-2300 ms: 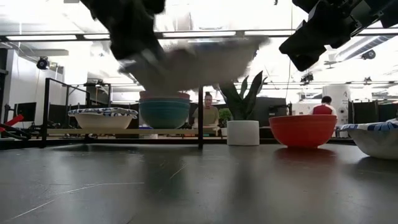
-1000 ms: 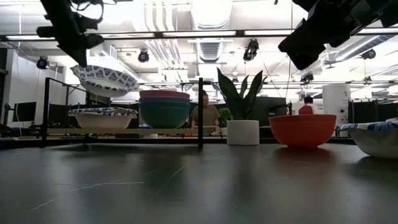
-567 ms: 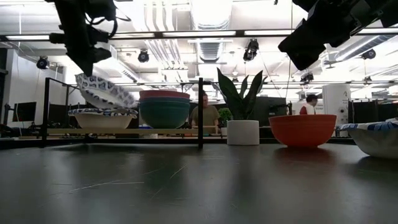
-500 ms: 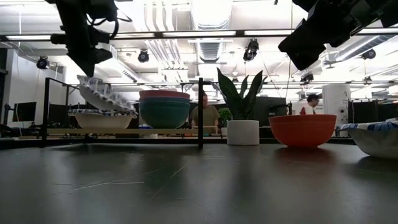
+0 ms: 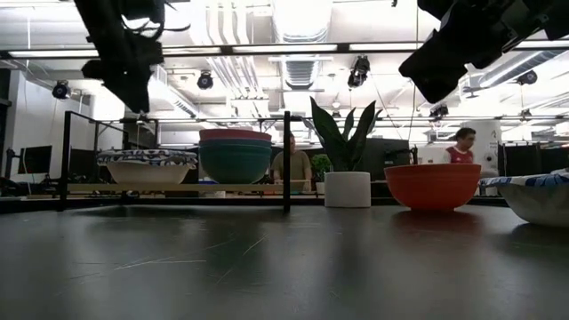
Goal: Place and stack bowls onto a shelf
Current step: Stack the white patterned bowl on top of the other white patterned bowl on the shelf
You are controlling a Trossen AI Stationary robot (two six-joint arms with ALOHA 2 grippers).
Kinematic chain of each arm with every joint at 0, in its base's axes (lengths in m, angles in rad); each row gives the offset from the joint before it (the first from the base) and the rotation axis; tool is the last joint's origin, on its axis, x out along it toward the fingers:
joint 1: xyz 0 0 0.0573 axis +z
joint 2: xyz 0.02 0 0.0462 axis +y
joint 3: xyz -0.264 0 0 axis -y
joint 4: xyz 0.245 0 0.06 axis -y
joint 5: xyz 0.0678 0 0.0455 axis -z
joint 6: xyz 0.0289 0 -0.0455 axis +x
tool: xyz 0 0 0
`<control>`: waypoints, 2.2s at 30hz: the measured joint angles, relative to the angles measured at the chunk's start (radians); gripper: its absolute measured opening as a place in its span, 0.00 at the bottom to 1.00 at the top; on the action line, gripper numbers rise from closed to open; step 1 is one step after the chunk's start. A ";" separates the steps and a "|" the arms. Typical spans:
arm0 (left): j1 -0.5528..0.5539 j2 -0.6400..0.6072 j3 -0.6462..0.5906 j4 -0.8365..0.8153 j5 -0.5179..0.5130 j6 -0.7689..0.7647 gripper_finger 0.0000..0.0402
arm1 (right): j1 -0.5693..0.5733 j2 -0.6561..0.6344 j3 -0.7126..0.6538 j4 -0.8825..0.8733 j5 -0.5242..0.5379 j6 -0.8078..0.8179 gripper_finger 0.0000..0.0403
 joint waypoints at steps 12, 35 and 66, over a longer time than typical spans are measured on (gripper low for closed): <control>-0.540 -0.063 -0.071 0.194 0.033 -0.284 0.29 | -0.001 0.000 -0.002 0.000 0.028 0.175 0.02; -1.125 0.181 -0.072 0.516 -0.506 -0.295 0.29 | 0.012 0.000 0.271 -0.974 -0.097 0.277 0.07; -1.125 0.196 -0.071 0.571 -0.525 -0.275 0.29 | -0.029 0.245 0.193 -1.133 0.024 0.214 0.53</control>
